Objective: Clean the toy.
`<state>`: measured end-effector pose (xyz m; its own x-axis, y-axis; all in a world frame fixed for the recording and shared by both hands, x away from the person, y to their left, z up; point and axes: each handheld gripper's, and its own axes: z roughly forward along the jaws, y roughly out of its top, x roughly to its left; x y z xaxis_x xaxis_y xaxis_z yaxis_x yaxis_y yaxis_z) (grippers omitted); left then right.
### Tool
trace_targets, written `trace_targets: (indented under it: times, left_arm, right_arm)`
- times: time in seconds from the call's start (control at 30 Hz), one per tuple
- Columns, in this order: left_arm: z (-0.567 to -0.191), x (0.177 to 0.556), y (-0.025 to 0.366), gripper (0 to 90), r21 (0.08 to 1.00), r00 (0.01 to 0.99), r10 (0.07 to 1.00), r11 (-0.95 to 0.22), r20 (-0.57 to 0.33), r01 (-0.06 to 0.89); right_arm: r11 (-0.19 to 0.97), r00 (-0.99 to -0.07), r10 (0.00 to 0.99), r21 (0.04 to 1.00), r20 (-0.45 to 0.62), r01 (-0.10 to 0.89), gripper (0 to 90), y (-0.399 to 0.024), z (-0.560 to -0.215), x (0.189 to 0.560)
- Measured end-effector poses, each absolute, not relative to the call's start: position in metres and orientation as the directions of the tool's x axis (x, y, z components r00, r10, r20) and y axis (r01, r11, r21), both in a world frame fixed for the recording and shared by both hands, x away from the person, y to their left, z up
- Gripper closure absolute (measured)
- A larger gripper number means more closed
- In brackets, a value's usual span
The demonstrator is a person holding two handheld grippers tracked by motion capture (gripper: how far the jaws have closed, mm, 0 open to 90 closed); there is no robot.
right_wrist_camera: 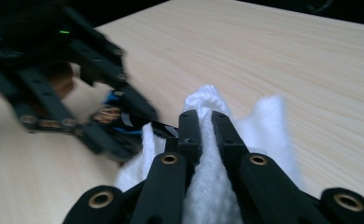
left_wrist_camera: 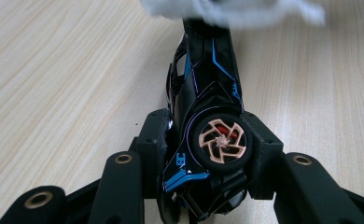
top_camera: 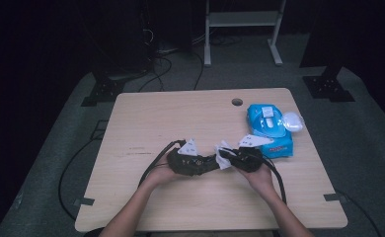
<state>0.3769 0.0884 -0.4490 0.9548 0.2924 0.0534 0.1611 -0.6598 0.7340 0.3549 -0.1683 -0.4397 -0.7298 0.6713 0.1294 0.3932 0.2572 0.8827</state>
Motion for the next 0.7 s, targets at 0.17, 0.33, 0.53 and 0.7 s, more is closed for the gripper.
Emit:
trace_targets:
  times: [0.17, 0.33, 0.53, 0.7]
  left_arm:
    - [-0.449, 0.377, 0.089, 57.2, 0.736, 0.955, 0.291, -0.658, 0.056, 0.157]
    - [-0.449, 0.377, 0.091, 57.3, 0.738, 0.955, 0.293, -0.656, 0.051, 0.162]
    - [-0.449, 0.380, 0.096, 56.5, 0.738, 0.955, 0.294, -0.649, 0.021, 0.184]
    - [-0.448, 0.378, 0.094, 57.3, 0.733, 0.956, 0.290, -0.659, 0.041, 0.169]
  right_arm:
    - [0.232, -0.710, 0.690, 0.886, 0.141, 0.402, 83.4, -0.179, -0.441, 0.355]
    - [0.243, -0.715, 0.687, 0.886, 0.130, 0.394, 83.8, -0.177, -0.441, 0.355]
    - [0.244, -0.708, 0.693, 0.882, 0.132, 0.403, 84.0, -0.177, -0.440, 0.355]
    - [0.266, -0.731, 0.669, 0.877, 0.132, 0.401, 84.2, -0.166, -0.437, 0.353]
